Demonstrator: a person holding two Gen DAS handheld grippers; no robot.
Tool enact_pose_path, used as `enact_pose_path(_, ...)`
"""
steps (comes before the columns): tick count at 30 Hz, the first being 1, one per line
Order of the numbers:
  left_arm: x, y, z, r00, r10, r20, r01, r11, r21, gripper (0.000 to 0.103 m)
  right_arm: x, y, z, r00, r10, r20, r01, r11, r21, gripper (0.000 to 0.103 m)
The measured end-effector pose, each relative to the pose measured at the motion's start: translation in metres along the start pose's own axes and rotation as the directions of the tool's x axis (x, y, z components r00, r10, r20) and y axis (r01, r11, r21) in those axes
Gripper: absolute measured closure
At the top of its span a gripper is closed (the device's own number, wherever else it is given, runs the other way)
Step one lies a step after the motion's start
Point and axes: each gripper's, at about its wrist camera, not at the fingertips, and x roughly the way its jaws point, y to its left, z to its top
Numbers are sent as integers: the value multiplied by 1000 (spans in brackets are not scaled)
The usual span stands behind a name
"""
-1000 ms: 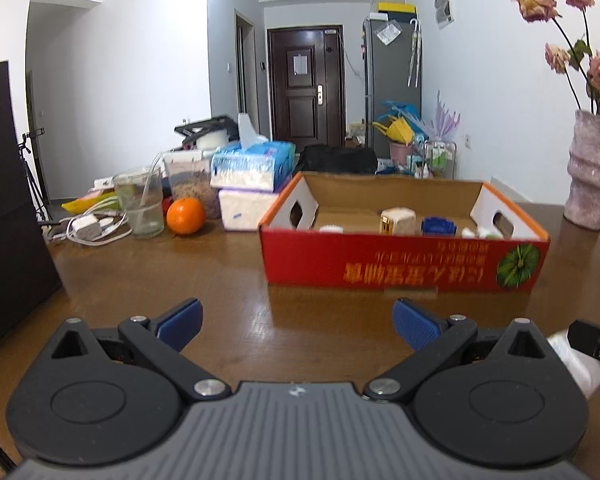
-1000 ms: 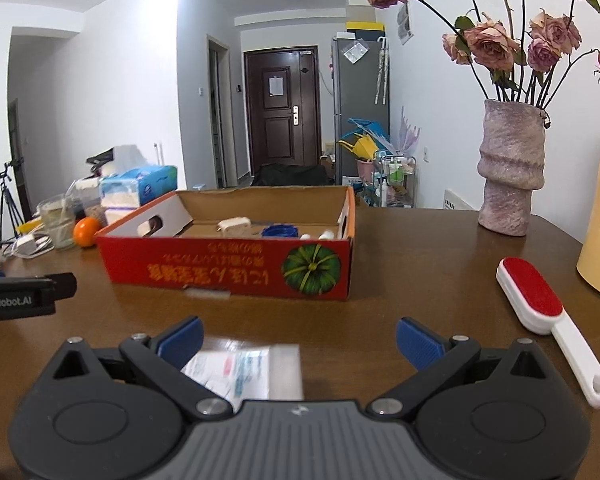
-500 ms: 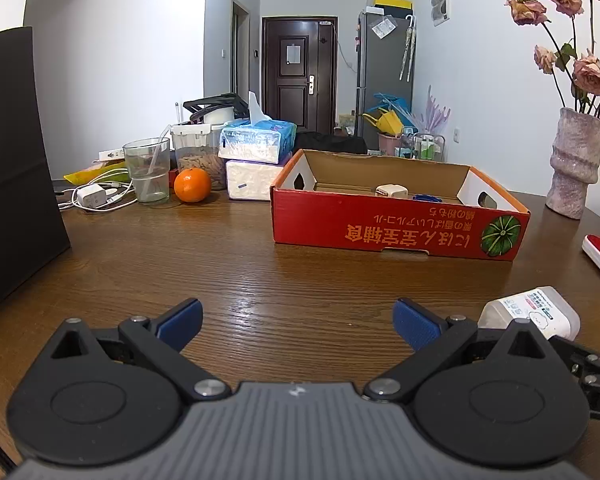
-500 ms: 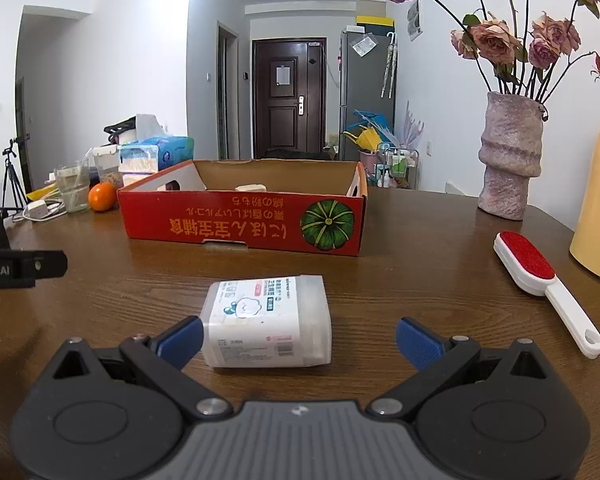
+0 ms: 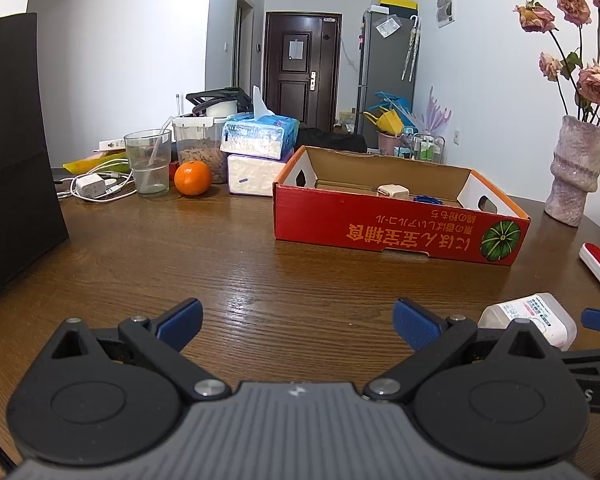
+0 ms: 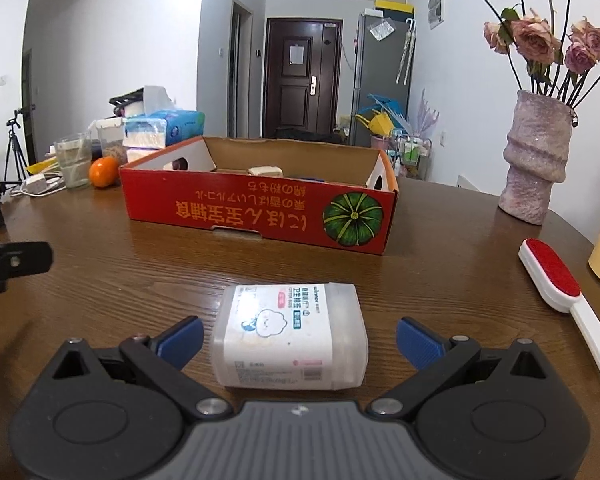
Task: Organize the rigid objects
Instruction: 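Grasp the white wet-wipe pack with the right gripper, then lift the wet-wipe pack with the right gripper and carry it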
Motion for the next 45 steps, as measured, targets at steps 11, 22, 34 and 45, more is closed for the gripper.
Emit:
enact_pose_path(11, 6, 2, 0, 1000, 11, -27, -11, 1000, -12, 0, 30, 0, 5, 999, 9, -53, -9, 1000, 7, 0)
enact_pose_path(22, 13, 3, -1, 998, 29, -51, -30, 999, -18, 0, 46, 1, 5, 992, 24, -121, -23, 1000, 4, 11)
enact_pose_path(34, 18, 5, -1, 997, 40, -64, -41, 999, -23, 0, 32, -8, 4, 998, 46, -44, -43, 998, 56, 21)
enact_pose_path(45, 25, 4, -4, 995, 57, -84, -59, 998, -18, 0, 15, -18, 7, 1000, 20, 23, -22, 997, 76, 21)
